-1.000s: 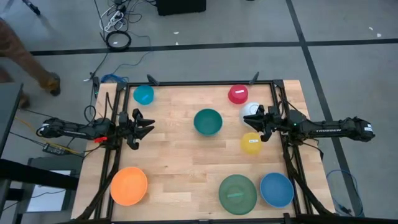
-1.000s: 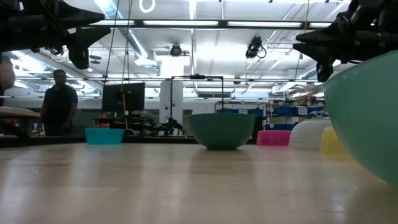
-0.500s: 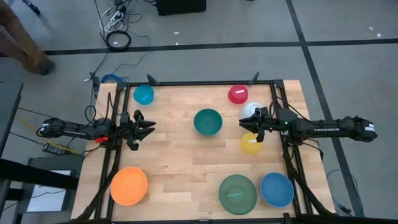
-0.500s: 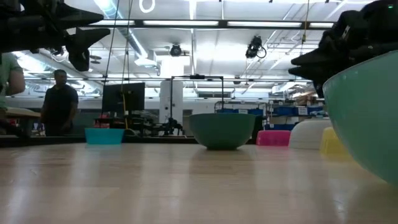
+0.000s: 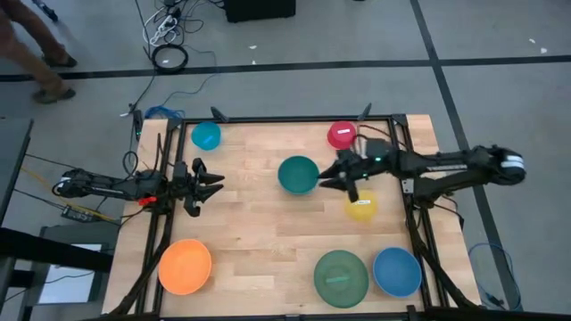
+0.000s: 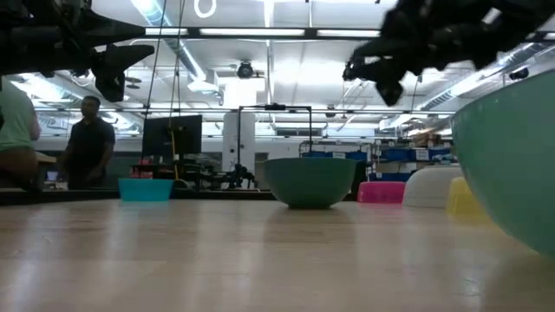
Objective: Nest bowls inside each other
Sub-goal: Move the green bowl to the center of the table
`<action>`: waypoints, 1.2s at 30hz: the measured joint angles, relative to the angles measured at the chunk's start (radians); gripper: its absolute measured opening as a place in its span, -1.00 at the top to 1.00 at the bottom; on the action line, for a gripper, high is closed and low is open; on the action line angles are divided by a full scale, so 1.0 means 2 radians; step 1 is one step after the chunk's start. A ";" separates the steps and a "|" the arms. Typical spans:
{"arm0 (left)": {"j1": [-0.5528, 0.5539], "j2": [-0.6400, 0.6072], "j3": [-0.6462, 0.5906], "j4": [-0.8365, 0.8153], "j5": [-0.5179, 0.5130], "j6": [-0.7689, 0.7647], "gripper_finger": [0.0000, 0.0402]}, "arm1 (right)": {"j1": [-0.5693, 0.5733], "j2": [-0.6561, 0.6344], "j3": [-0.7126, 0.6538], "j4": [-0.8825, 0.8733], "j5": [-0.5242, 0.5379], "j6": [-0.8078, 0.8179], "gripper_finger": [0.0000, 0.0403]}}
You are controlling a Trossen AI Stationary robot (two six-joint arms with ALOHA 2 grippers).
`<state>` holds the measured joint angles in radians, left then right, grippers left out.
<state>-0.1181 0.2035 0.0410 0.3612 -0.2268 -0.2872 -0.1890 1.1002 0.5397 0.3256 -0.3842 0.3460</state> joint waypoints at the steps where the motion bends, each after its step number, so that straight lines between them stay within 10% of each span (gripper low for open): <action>1: 0.000 0.000 0.000 -0.001 0.000 0.000 0.24 | 0.010 0.023 0.018 -0.001 -0.004 0.000 0.26; 20: 0.000 -0.001 0.001 -0.045 -0.112 0.053 0.24 | 0.152 0.429 0.413 -0.002 -0.063 0.032 0.26; 36: 0.000 -0.001 0.140 -0.272 -0.140 0.063 0.24 | 0.202 0.732 0.776 0.001 -0.071 0.137 0.26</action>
<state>-0.1181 0.2020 0.3214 -0.1832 -0.5071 -0.1612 0.2140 2.5646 2.0920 0.3267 -0.5265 0.6192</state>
